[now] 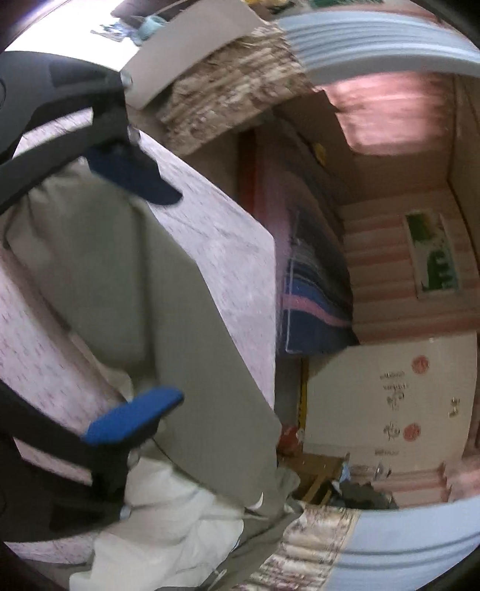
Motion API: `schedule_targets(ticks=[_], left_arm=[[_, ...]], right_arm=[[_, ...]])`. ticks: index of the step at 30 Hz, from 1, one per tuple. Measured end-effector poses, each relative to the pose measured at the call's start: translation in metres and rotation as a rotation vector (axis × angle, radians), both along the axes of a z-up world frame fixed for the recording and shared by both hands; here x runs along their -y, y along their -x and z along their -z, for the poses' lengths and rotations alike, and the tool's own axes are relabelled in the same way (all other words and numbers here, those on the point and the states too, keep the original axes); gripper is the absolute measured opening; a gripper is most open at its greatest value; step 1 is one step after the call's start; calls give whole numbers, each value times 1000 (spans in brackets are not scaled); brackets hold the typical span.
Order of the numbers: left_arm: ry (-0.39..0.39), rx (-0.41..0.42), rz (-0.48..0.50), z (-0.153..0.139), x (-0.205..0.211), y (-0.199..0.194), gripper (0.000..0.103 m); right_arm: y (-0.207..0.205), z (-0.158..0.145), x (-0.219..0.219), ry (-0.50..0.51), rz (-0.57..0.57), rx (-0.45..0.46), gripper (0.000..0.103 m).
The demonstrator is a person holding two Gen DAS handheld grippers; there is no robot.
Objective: Fold large clothes
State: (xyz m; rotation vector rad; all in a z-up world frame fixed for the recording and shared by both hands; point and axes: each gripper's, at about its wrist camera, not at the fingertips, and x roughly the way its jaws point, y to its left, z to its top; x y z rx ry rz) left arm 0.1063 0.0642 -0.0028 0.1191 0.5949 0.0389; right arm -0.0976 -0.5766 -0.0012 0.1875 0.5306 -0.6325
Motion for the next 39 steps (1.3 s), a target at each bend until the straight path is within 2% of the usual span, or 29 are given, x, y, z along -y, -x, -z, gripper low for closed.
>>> schedule_targets(ticks=[2,4,5,9,15,19,26,31,35,39], left_arm=[[-9,-12,39,2,17,-12,100],[-23,-34,71,8,31,-27,100],[-32,-45,87,13,39,-34,100],[-67,-107,158,35,69,-63,100],[-87,-117,227,53,90,-76,100],[-30,-143,248,55,90,-83,100],[12,-132,323,51,106,-61,100],[-109,-128,239,68,124,-74,100],[-90,-134,187,69,122,-94,100],[-120,-119,150,66,127,-111,100]], right_arm=[[12,-15,-7,-19,0,45,84],[19,-32,-22,-54,-59,114,85],[19,-36,-29,-57,-83,120,85],[-10,-50,-73,-78,-244,142,90],[-73,-26,-143,-208,-463,86,90],[-104,-4,-192,-217,-555,24,90],[-131,8,-213,-206,-570,-11,90],[-152,15,-209,-185,-540,-42,90],[-173,23,-196,-111,-487,-76,90],[-199,25,-165,-4,-377,-98,90]])
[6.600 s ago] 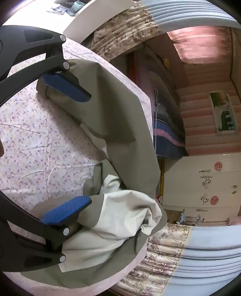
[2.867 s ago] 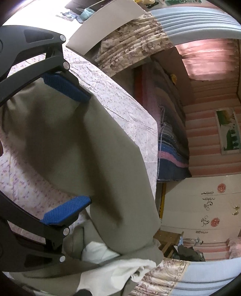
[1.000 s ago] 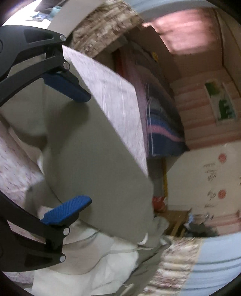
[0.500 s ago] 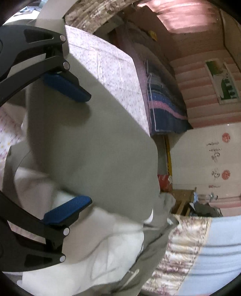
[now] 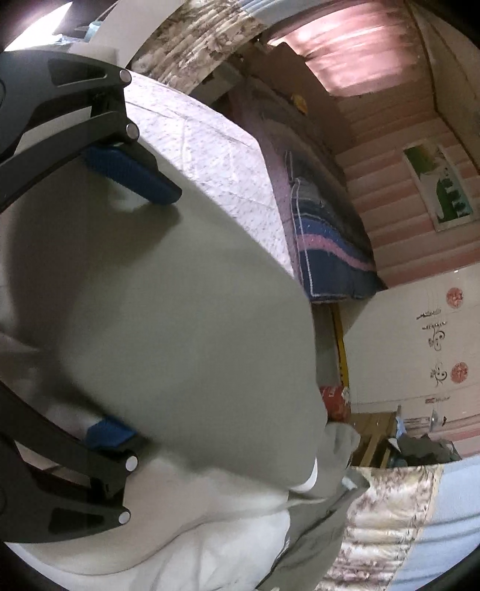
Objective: Fold large clothes
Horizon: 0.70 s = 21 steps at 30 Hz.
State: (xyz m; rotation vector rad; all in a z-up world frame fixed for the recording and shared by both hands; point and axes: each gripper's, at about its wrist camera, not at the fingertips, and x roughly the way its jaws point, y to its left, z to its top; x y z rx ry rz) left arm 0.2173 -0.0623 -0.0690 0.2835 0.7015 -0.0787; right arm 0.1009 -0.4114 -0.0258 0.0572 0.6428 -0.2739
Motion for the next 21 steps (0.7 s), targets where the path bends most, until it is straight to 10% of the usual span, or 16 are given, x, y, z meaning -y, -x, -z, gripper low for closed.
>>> schedule_targets(ticks=[6,17,21], left_arm=[[-3,23,-23,-6,4,-24,95],[16,-29,-11,-5,-5,-40,36],[53,-48,-16,0,-12,-43,24]], right_arm=[[-42,5,27,168,84,-38,93],[-58,-7,34,285,120,-2,96],[-80,17,52,198,134,-136,96]])
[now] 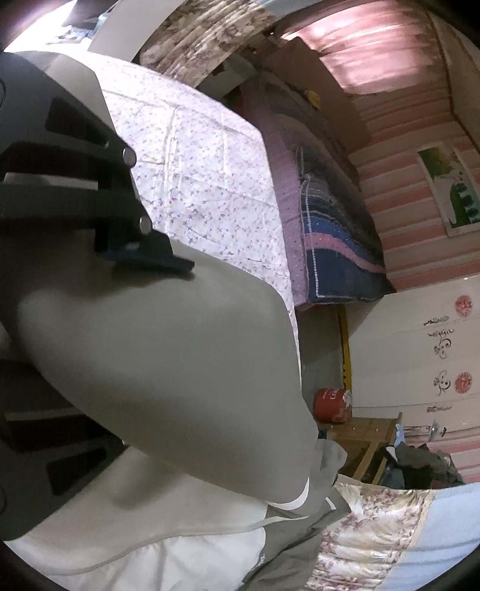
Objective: Fold large clothes
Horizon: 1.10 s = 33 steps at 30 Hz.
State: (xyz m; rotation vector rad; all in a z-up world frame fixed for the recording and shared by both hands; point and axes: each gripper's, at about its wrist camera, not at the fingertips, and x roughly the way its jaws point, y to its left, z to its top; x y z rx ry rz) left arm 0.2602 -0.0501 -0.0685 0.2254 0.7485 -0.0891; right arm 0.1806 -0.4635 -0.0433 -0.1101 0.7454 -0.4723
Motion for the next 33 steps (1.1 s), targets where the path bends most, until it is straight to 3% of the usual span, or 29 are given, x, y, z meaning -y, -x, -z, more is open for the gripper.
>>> schedule_targets(ticks=[1,2,3,7,12,16,19,28,33], left_arm=[[8,-8,-2,2,-2,-1,22],[11,-8,-3,2,-2,-2,20],[19,-6,-1,2,-4,-2,19],[52,2,3,-2,-11,4,15],[92,51,-2,-26,-23,22,13],[117,87,-42,-44,-43,40,9],[85,154,-116,-62,-66,59,5],[78,236,-290,-109,-153,117,4],[73,282,-359,-135,-189,130,4]], right_arm=[[-3,6,6,-44,1,-16,88],[-4,12,11,-89,3,-27,72],[-4,18,17,-153,5,-31,38],[8,14,16,-245,-24,18,20],[35,-18,6,-319,-89,139,16],[51,-41,-13,-334,-160,180,15],[59,-51,-30,-341,-204,200,15],[110,-98,-86,-378,-335,332,15],[104,-103,-92,-391,-357,322,15]])
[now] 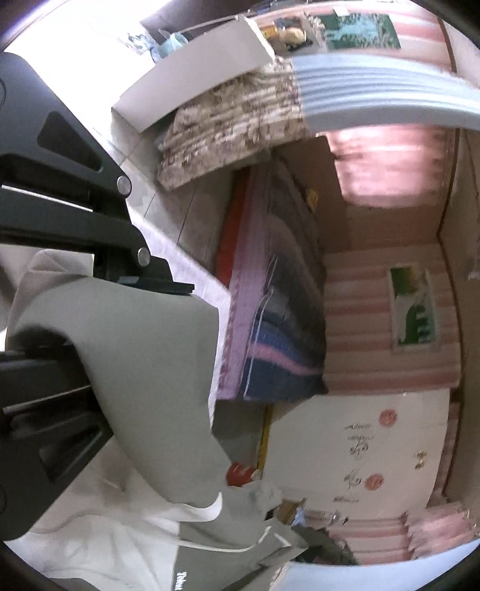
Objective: Fold large clothes
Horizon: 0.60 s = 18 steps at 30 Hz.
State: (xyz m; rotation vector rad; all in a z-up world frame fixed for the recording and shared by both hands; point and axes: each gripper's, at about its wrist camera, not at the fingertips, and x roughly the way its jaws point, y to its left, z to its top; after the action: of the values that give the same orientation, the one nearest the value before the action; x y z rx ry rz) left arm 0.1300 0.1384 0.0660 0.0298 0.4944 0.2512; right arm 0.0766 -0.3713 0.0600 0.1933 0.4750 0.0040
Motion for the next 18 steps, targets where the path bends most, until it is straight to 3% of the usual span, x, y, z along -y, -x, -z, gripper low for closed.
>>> schedule_targets(ticks=[4,5,6,7,8,9,11,13,18], left_arm=[[-23,-29,-6,4,-3,-21,4],[-45,-49,-9,12,1,-34,4],[-64,-63,-3,20,5,-45,6],[-81,-74,-6,25,9,-54,16],[-102,-102,-9,36,16,-68,31],[-103,-113,-1,41,22,-75,39],[-108,-115,24,47,32,-79,77],[-117,-93,42,50,39,-74,89],[-48,-121,103,56,48,-48,98]], right_arm=[[-31,17,5,16,38,-40,17],[-41,23,8,26,59,-56,19],[-55,31,14,43,93,-83,30],[-67,38,20,61,121,-124,51],[-73,43,25,70,140,-146,59],[-73,45,28,70,151,-151,68],[-65,43,33,66,144,-130,77],[-54,40,37,71,148,-119,81],[-8,36,41,13,125,-116,82]])
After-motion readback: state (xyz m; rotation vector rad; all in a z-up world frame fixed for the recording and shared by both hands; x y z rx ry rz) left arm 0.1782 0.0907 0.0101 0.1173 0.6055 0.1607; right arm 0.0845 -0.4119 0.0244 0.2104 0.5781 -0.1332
